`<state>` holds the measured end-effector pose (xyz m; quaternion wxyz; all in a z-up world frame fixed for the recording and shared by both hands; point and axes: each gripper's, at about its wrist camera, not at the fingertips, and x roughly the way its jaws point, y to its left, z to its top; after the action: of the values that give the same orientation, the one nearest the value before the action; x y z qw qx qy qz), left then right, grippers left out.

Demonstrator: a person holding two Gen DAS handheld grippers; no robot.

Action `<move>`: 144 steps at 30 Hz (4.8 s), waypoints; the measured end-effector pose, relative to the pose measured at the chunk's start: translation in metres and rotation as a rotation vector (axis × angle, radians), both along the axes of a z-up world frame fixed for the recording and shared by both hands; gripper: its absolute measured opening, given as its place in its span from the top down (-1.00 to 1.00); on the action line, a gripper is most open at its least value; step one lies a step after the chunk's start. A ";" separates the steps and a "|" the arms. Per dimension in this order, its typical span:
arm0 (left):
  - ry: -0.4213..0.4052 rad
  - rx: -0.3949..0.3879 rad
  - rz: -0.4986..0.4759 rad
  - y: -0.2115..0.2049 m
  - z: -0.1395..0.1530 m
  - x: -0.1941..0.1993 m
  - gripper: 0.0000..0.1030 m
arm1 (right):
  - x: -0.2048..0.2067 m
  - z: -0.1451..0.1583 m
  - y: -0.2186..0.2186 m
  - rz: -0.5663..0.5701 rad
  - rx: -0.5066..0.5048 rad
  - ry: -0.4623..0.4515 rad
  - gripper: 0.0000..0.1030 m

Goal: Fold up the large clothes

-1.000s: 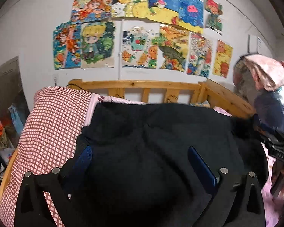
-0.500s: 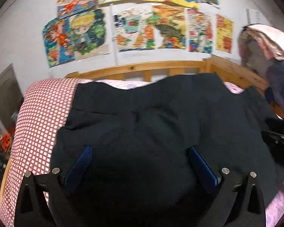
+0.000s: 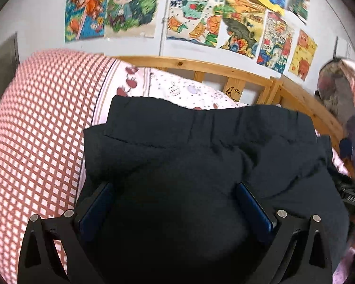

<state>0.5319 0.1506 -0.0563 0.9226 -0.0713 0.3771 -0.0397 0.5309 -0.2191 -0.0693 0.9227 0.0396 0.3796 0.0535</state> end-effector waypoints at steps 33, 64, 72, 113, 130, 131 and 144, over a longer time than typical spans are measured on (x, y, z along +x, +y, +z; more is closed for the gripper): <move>-0.197 -0.474 0.239 0.087 -0.050 -0.080 -1.00 | -0.027 -0.036 -0.019 0.015 0.122 -0.124 -0.98; 0.100 -0.406 -0.042 0.089 -0.049 -0.083 -1.00 | -0.119 0.042 -0.111 -0.027 -0.008 0.042 -0.97; 0.072 -0.476 -0.159 0.090 -0.071 -0.078 -1.00 | -0.087 -0.029 -0.107 0.083 0.042 0.113 -0.97; 0.226 -0.396 -0.081 0.027 -0.051 -0.051 0.00 | -0.057 -0.050 -0.070 0.037 0.352 0.257 -0.06; 0.088 -0.201 0.023 -0.015 0.081 -0.125 0.64 | -0.144 0.096 -0.014 0.005 0.193 -0.008 0.69; 0.083 -0.201 0.024 -0.011 0.087 -0.132 0.65 | -0.152 0.104 -0.013 0.010 0.189 -0.021 0.69; -0.020 -0.149 0.002 0.015 0.135 -0.252 0.71 | -0.301 0.154 -0.016 0.092 0.129 -0.171 0.70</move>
<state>0.2801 0.1659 0.0789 0.9185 -0.1395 0.3637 -0.0674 0.2298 -0.2348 0.0850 0.9439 0.0767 0.2966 0.1232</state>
